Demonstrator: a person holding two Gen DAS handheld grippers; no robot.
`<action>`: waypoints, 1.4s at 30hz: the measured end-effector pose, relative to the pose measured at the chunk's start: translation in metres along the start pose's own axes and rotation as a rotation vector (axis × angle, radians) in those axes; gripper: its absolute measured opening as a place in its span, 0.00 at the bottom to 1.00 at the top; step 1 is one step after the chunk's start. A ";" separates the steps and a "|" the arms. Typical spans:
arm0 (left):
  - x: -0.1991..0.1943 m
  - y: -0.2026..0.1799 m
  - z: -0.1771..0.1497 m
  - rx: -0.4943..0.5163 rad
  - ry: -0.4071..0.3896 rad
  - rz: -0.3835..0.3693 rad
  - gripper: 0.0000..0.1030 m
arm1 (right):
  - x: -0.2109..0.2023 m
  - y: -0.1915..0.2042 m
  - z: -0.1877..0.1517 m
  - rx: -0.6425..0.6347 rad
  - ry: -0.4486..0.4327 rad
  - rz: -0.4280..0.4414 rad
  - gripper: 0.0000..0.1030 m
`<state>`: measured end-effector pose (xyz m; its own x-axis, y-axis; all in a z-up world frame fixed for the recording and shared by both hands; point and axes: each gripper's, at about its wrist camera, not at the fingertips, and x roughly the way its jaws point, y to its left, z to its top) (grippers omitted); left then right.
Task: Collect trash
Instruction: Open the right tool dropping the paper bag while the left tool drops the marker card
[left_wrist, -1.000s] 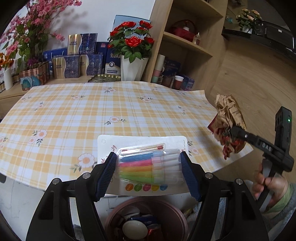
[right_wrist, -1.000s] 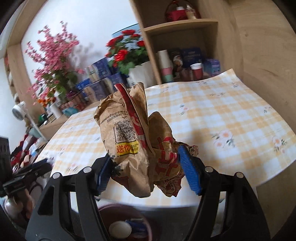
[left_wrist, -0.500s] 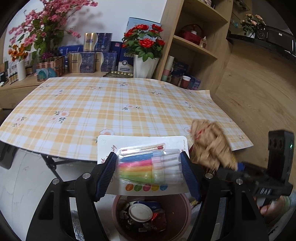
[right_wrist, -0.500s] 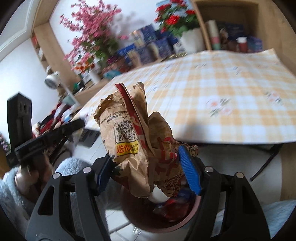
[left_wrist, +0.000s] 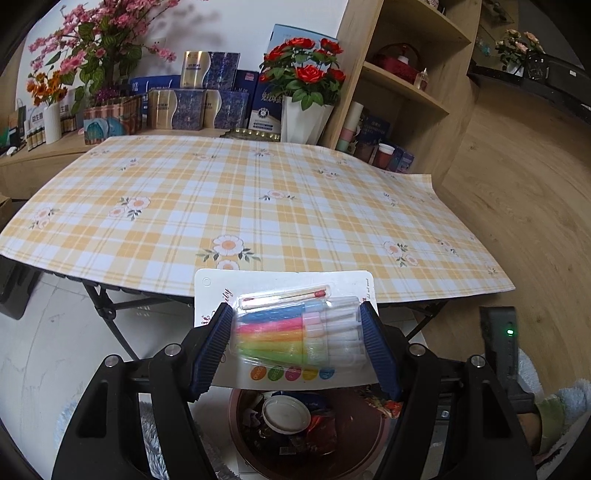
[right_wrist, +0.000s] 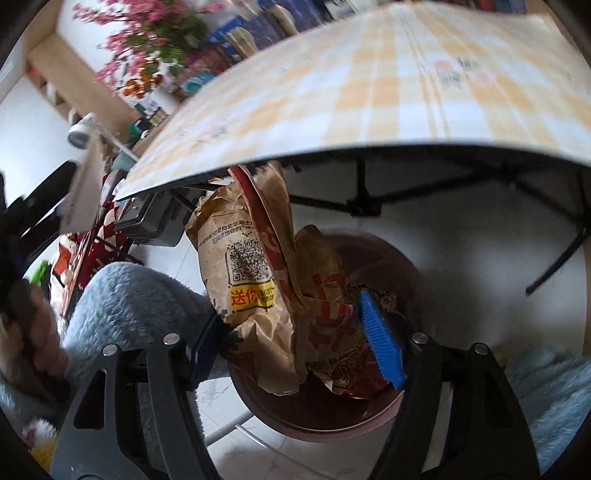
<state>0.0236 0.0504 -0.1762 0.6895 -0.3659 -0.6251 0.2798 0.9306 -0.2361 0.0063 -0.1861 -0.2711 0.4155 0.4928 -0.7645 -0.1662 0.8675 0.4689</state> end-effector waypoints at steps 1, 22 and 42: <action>0.003 0.001 -0.002 -0.007 0.007 -0.001 0.66 | 0.005 -0.002 -0.001 0.012 0.009 -0.005 0.74; 0.082 -0.034 -0.036 0.133 0.249 -0.009 0.66 | -0.021 -0.071 0.005 0.215 -0.125 -0.342 0.94; 0.138 -0.013 -0.060 0.024 0.457 0.055 0.81 | -0.029 -0.083 0.000 0.269 -0.128 -0.359 0.94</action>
<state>0.0752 -0.0115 -0.3040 0.3402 -0.2683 -0.9013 0.2705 0.9458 -0.1795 0.0077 -0.2725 -0.2882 0.5146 0.1373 -0.8464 0.2391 0.9249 0.2954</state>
